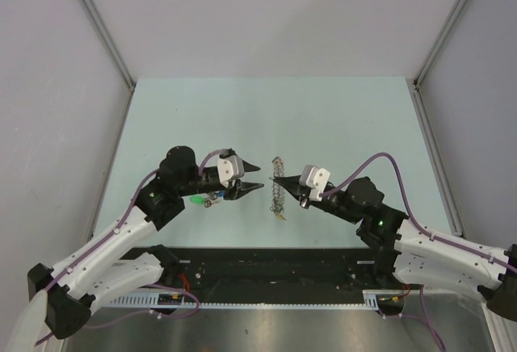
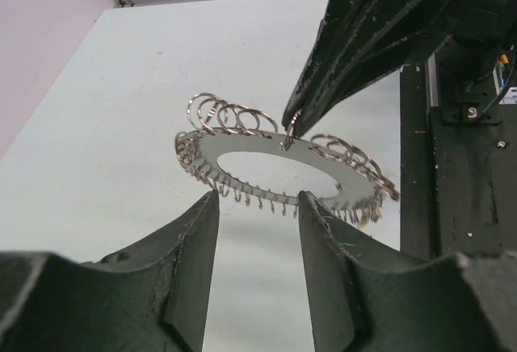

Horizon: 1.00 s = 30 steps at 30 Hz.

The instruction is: Put the keys on the keyring

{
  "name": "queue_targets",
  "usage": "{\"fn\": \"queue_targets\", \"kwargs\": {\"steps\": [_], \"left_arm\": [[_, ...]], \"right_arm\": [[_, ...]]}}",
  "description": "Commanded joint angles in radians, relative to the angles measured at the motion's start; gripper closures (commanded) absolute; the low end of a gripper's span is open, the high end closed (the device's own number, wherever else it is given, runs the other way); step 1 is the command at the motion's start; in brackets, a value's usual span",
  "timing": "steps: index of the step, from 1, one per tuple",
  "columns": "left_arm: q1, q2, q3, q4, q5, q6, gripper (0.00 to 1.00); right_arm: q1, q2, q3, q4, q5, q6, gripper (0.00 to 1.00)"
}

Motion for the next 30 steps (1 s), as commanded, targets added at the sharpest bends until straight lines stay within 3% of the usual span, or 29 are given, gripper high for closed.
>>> {"fn": "queue_targets", "kwargs": {"steps": [1, 15, 30], "left_arm": [[-0.003, 0.020, -0.012, 0.097, 0.018, -0.070, 0.52], [-0.003, 0.094, 0.008, 0.109, 0.164, -0.120, 0.71], [-0.005, 0.123, 0.021, 0.128, 0.205, -0.177, 0.78]], "right_arm": [[-0.007, -0.015, 0.031, 0.024, -0.051, -0.003, 1.00], [-0.007, 0.009, 0.031, 0.042, -0.018, 0.009, 1.00], [0.006, 0.034, 0.031, 0.065, -0.015, 0.009, 1.00]]}}
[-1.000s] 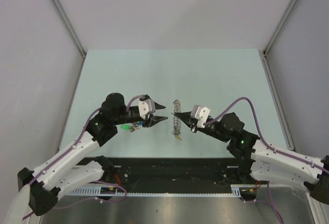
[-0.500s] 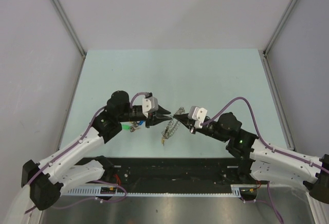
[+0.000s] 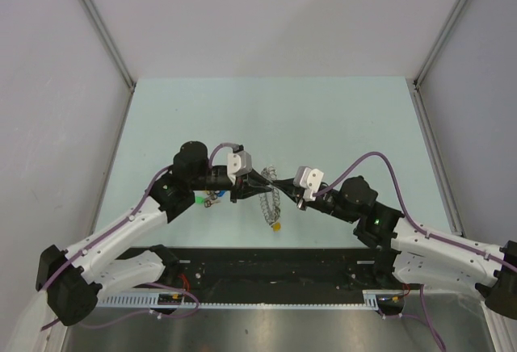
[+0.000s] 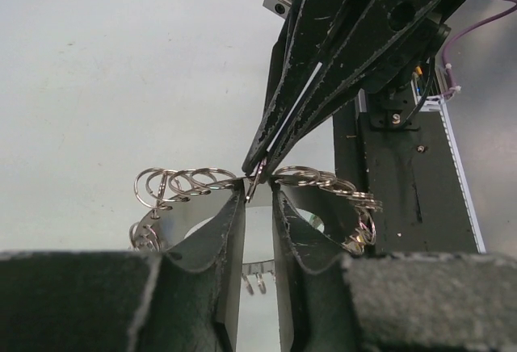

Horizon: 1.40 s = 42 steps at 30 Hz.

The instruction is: Put the keys on the keyring

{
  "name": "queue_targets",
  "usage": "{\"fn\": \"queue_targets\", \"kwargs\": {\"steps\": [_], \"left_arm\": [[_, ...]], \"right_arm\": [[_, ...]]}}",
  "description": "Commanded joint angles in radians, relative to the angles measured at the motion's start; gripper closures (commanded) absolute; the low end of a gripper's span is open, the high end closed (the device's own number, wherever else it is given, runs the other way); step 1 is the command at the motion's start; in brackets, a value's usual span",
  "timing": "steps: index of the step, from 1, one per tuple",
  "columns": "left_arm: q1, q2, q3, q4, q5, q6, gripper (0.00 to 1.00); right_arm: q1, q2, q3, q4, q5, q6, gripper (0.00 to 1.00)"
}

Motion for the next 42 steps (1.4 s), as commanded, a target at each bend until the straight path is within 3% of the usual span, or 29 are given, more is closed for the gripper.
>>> {"fn": "queue_targets", "kwargs": {"steps": [1, 13, 16, 21, 26, 33, 42], "left_arm": [[-0.005, -0.004, 0.027, 0.046, 0.044, -0.037, 0.78], [-0.005, 0.010, 0.030, 0.060, 0.051, -0.061, 0.92], [-0.005, 0.012, 0.030, 0.060, 0.053, -0.063, 0.99], [-0.005, 0.002, 0.031, 0.044, 0.056, -0.028, 1.00], [-0.005, -0.011, 0.054, -0.048, -0.036, 0.029, 1.00], [-0.004, -0.005, 0.065, -0.066, -0.059, 0.029, 1.00], [-0.004, -0.034, 0.057, -0.080, -0.102, 0.061, 1.00]], "right_arm": [[0.010, 0.005, 0.031, 0.093, 0.011, 0.003, 1.00], [0.017, 0.014, 0.031, 0.093, 0.013, -0.003, 1.00], [0.017, 0.017, 0.031, 0.091, 0.008, -0.001, 1.00], [0.019, 0.010, 0.031, 0.085, 0.021, 0.019, 1.00], [0.016, -0.055, 0.029, 0.035, 0.093, 0.040, 0.86], [0.016, -0.116, 0.029, -0.008, 0.114, 0.077, 0.67], [0.014, -0.090, 0.037, -0.028, 0.215, 0.125, 0.65]]}}
